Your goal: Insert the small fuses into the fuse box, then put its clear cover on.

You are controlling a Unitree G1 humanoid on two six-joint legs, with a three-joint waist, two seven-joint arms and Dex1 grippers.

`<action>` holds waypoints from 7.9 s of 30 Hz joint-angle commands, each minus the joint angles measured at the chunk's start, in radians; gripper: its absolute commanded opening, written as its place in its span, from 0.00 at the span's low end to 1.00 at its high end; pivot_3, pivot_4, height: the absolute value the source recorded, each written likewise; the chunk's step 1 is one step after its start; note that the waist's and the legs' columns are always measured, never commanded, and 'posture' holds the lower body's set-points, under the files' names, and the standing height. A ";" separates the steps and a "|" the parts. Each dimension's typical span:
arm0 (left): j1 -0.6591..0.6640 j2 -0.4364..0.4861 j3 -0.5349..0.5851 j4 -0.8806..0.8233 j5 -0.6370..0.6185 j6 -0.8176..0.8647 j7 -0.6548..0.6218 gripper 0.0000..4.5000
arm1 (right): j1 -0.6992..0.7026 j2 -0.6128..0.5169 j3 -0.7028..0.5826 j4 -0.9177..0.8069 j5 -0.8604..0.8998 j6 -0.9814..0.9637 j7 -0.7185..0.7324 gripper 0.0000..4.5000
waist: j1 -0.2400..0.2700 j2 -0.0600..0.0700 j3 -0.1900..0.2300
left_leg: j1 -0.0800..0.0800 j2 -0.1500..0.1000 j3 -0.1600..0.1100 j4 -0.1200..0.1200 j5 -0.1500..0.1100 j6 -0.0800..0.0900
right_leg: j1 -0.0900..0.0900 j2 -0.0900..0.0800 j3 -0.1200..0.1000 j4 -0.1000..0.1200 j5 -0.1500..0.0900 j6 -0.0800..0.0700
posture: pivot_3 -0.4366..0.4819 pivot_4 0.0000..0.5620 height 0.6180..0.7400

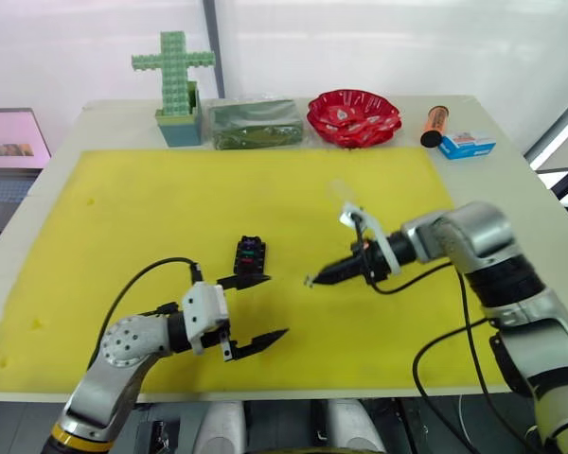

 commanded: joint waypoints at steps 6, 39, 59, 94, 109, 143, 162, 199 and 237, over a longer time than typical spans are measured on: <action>0.014 -0.026 0.192 -0.021 -0.092 0.079 0.145 1.00 | -0.157 0.097 0.068 -0.078 -0.153 -0.177 -0.207 0.01 | 0.003 -0.001 -0.001 | 0.000 0.000 0.000 0.001 0.000 0.000 | 0.000 0.000 0.000 0.002 -0.002 -0.002 | 0.48 0.27 1.00; -0.052 -0.183 0.144 0.154 -0.031 0.004 0.201 1.00 | -0.388 0.258 0.424 0.153 -0.471 -0.334 -0.047 0.01 | -0.019 -0.003 -0.001 | 0.000 -0.001 0.000 0.000 0.000 -0.001 | -0.001 -0.001 0.000 0.002 0.000 0.001 | 0.48 0.27 1.00; -0.046 -0.188 0.143 0.175 -0.012 -0.013 0.218 1.00 | -0.364 0.346 0.447 0.298 -0.598 -0.482 -0.043 0.01 | -0.019 -0.003 -0.001 | 0.000 -0.001 0.000 -0.001 0.000 -0.001 | -0.001 -0.001 0.000 0.002 0.000 0.001 | 0.48 0.27 1.00; -0.064 -0.164 0.154 0.178 -0.014 0.001 0.220 1.00 | -0.332 0.389 0.435 0.366 -0.682 -0.527 -0.035 0.01 | -0.020 -0.003 -0.001 | 0.000 -0.001 0.000 -0.001 0.000 -0.001 | -0.001 -0.001 0.000 0.002 0.000 0.001 | 0.48 0.27 1.00; -0.067 -0.162 0.156 0.176 -0.013 0.003 0.224 1.00 | -0.323 0.393 0.435 0.360 -0.683 -0.520 -0.014 0.11 | -0.019 -0.003 -0.001 | 0.000 -0.001 0.000 -0.001 0.000 -0.001 | -0.001 -0.001 0.000 0.002 0.000 0.001 | 0.48 0.27 1.00; -0.083 -0.147 0.158 0.199 -0.019 -0.001 0.205 1.00 | -0.280 0.379 0.223 0.245 -0.513 -0.500 0.063 0.21 | -0.019 -0.003 -0.001 | 0.000 -0.001 0.000 -0.001 0.000 -0.001 | -0.001 -0.001 0.000 0.002 0.000 0.001 | 0.48 0.27 1.00; -0.094 -0.135 0.156 0.199 -0.023 0.009 0.191 1.00 | -0.188 0.391 0.229 0.311 -0.509 -0.601 -0.006 0.01 | -0.019 -0.003 -0.001 | 0.000 -0.001 0.000 -0.001 0.000 -0.001 | -0.001 -0.001 -0.001 0.002 0.000 0.001 | 0.48 0.27 1.00; -0.089 -0.132 0.154 0.190 -0.016 0.009 0.198 1.00 | -0.159 0.437 0.212 0.479 -0.514 -0.616 -0.021 0.01 | -0.019 -0.003 -0.001 | 0.000 -0.001 0.000 -0.001 0.000 -0.001 | 0.000 -0.001 -0.001 0.002 0.000 0.001 | 0.48 0.27 1.00; -0.093 -0.123 0.155 0.191 -0.020 0.012 0.191 1.00 | -0.128 0.431 0.123 0.439 -0.494 -0.704 -0.027 0.01 | -0.020 -0.003 -0.001 | 0.001 -0.001 0.000 -0.001 0.000 -0.001 | 0.000 -0.001 -0.001 0.002 0.000 0.001 | 0.48 0.27 1.00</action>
